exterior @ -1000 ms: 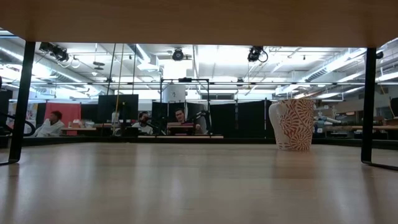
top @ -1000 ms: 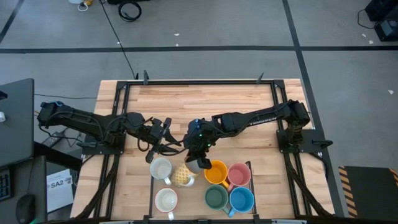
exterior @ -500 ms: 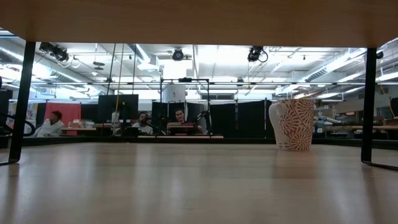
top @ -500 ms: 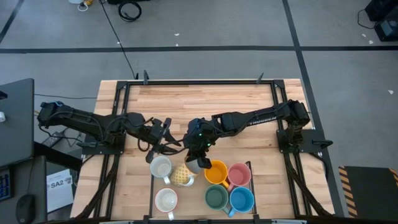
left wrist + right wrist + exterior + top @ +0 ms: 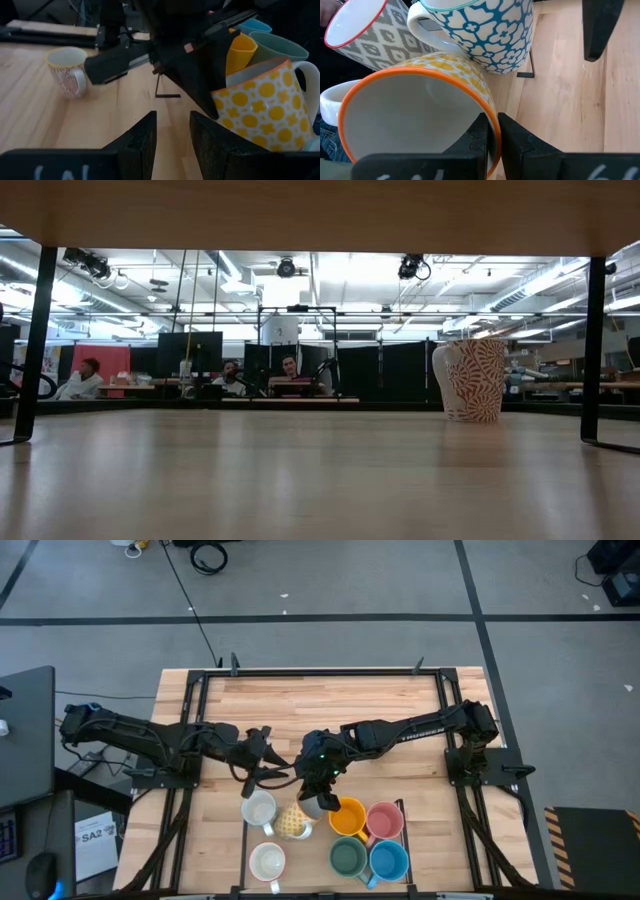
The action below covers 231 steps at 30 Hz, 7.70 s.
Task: Place coffee mugs
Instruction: Put the light yellow rim mug on the shelf
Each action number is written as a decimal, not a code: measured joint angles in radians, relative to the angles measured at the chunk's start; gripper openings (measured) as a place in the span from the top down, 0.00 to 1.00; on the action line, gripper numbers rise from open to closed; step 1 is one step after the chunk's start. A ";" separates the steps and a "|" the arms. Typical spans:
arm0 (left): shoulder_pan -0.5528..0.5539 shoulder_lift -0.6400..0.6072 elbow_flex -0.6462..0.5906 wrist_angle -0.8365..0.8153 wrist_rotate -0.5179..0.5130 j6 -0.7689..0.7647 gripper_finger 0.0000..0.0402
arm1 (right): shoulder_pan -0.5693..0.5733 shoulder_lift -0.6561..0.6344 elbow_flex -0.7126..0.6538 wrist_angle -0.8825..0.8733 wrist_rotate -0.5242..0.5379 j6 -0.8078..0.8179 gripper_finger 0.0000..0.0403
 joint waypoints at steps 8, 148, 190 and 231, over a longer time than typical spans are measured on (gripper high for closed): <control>-0.001 0.002 -0.001 0.006 0.000 -0.033 0.69 | 0.000 0.000 0.000 0.000 -0.002 0.000 0.91; -0.207 0.345 0.527 -0.328 -0.030 0.317 0.47 | 0.003 -0.046 0.006 -0.078 -0.019 0.093 0.91; -0.210 0.345 0.527 -0.406 0.082 0.370 0.47 | 0.001 -0.045 0.006 -0.076 -0.019 0.169 0.91; -0.218 0.349 0.523 -0.412 0.126 0.367 0.47 | 0.000 -0.051 0.010 -0.040 -0.029 0.169 0.84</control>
